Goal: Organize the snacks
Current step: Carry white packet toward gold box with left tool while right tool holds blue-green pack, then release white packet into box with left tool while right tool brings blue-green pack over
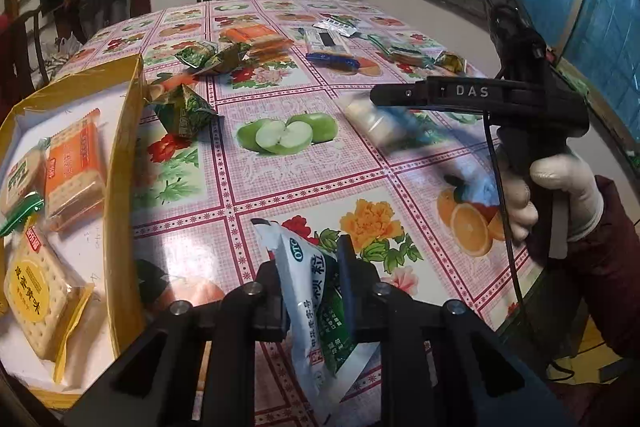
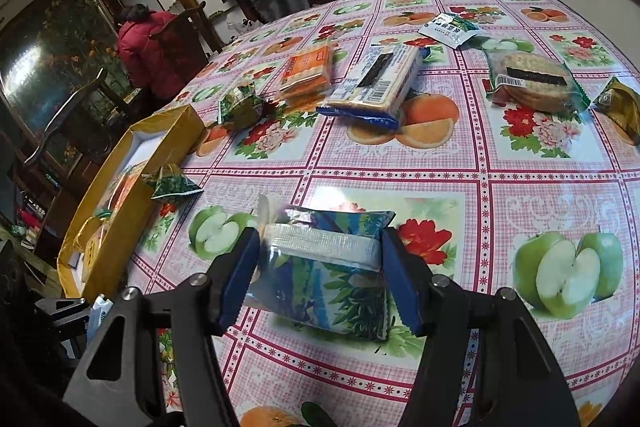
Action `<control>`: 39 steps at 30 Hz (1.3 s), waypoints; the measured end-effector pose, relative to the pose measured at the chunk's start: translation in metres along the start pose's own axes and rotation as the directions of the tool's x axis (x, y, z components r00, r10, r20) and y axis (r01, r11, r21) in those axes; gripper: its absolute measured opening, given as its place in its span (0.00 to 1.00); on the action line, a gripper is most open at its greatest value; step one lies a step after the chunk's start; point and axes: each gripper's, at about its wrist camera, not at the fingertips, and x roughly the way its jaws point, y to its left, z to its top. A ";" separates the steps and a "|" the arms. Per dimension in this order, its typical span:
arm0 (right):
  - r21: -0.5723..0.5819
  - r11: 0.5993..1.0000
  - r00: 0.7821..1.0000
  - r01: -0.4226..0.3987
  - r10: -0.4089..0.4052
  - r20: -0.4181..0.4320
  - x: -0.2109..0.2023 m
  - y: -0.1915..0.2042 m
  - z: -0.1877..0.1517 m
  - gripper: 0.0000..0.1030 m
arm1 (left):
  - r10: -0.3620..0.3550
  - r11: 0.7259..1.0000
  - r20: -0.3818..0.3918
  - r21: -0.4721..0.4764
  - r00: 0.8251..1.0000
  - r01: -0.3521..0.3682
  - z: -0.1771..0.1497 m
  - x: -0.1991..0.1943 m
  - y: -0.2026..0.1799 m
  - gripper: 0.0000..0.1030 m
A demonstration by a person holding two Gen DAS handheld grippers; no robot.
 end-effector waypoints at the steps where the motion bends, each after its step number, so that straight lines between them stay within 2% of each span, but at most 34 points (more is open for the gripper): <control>1: -0.006 1.000 1.000 0.002 -0.002 0.010 -0.002 0.001 0.000 0.44 | -0.009 1.000 0.009 -0.020 1.000 0.010 0.000 -0.003 0.004 0.16; 2: -0.006 1.000 1.000 -0.023 0.023 -0.006 -0.001 0.002 0.002 0.01 | -0.026 0.999 0.020 -0.040 0.999 0.026 0.000 -0.008 0.008 0.15; 4: 0.037 0.997 0.998 -0.062 0.062 -0.017 -0.003 -0.002 0.002 0.02 | -0.049 0.996 0.046 -0.072 0.998 0.052 0.000 -0.016 0.016 0.15; 7: 0.015 0.999 0.999 -0.037 0.037 -0.025 -0.005 0.003 -0.002 0.01 | -0.094 0.987 0.097 -0.121 0.991 0.105 -0.003 -0.032 0.029 0.15; 9: 0.015 0.998 0.997 -0.060 0.061 -0.039 -0.005 0.007 -0.005 0.03 | -0.111 0.980 0.119 -0.151 0.987 0.129 -0.007 -0.040 0.037 0.15; 10: 0.008 0.999 0.998 -0.050 0.050 -0.045 -0.005 0.011 -0.007 0.06 | -0.119 0.977 0.131 -0.162 0.984 0.140 -0.009 -0.044 0.039 0.15; 11: -0.010 0.999 0.998 -0.031 0.031 -0.053 -0.004 0.017 -0.007 0.17 | -0.132 0.972 0.144 -0.175 0.981 0.157 -0.012 -0.047 0.041 0.15; 12: -0.022 1.000 0.998 -0.020 0.019 -0.052 -0.005 0.023 -0.007 0.39 | -0.143 0.967 0.159 -0.188 0.977 0.172 -0.014 -0.051 0.044 0.15; 13: -0.031 1.000 0.999 -0.006 0.005 -0.040 -0.007 0.031 -0.006 0.54 | -0.149 0.962 0.175 -0.201 0.973 0.184 -0.016 -0.055 0.046 0.15; 14: -0.045 0.999 1.000 0.010 -0.011 -0.020 -0.009 0.039 -0.004 0.78 | -0.154 0.958 0.191 -0.211 0.969 0.194 -0.017 -0.057 0.049 0.15; 15: -0.066 0.997 1.000 0.028 -0.028 -0.002 -0.010 0.049 -0.003 0.85 | -0.156 0.955 0.205 -0.218 0.966 0.201 -0.019 -0.061 0.051 0.15; 17: -0.121 0.990 0.997 0.075 -0.076 -0.002 -0.004 0.070 0.002 0.85 | -0.159 0.951 0.226 -0.228 0.961 0.211 -0.022 -0.066 0.054 0.15; 19: -0.177 0.975 0.988 0.131 -0.142 -0.053 0.015 0.089 0.005 0.85 | -0.162 0.947 0.239 -0.235 0.957 0.219 -0.025 -0.070 0.058 0.15; 22: -0.256 0.945 0.959 0.205 -0.246 -0.139 0.049 0.107 -0.001 0.85 | -0.165 0.940 0.260 -0.250 0.951 0.232 -0.031 -0.077 0.066 0.15; 24: -0.269 0.937 0.950 0.224 -0.271 -0.153 0.060 0.112 -0.005 0.86 | -0.164 0.935 0.277 -0.261 0.947 0.238 -0.035 -0.083 0.074 0.15; 26: -0.273 0.936 0.951 0.222 -0.270 -0.153 0.062 0.117 -0.005 0.86 | -0.159 0.929 0.298 -0.276 0.941 0.245 -0.038 -0.089 0.083 0.15; 27: -0.266 0.938 0.950 0.222 -0.269 -0.155 0.061 0.116 -0.005 0.81 | -0.153 0.927 0.308 -0.283 0.939 0.244 -0.040 -0.091 0.088 0.15; 29: -0.257 0.945 0.960 0.201 -0.242 -0.141 0.054 0.117 -0.003 0.56 | -0.144 0.921 0.324 -0.302 0.935 0.246 -0.044 -0.096 0.097 0.15; 30: -0.238 0.955 0.962 0.177 -0.219 -0.162 0.052 0.117 -0.002 0.23 | -0.137 0.918 0.330 -0.313 0.934 0.245 -0.045 -0.098 0.103 0.15; 32: -0.218 0.964 0.967 0.154 -0.192 -0.166 0.047 0.118 -0.001 0.16 | -0.128 0.907 0.346 -0.337 0.929 0.251 -0.049 -0.102 0.116 0.15; 36: -0.211 0.968 0.976 0.137 -0.168 -0.138 0.034 0.122 -0.004 0.15 | -0.117 0.879 0.372 -0.392 0.921 0.270 -0.050 -0.108 0.142 0.15; 39: -0.216 0.970 0.984 0.115 -0.142 -0.112 0.024 0.131 0.000 0.15 | -0.087 0.870 0.373 -0.423 0.924 0.253 -0.043 -0.112 0.161 0.15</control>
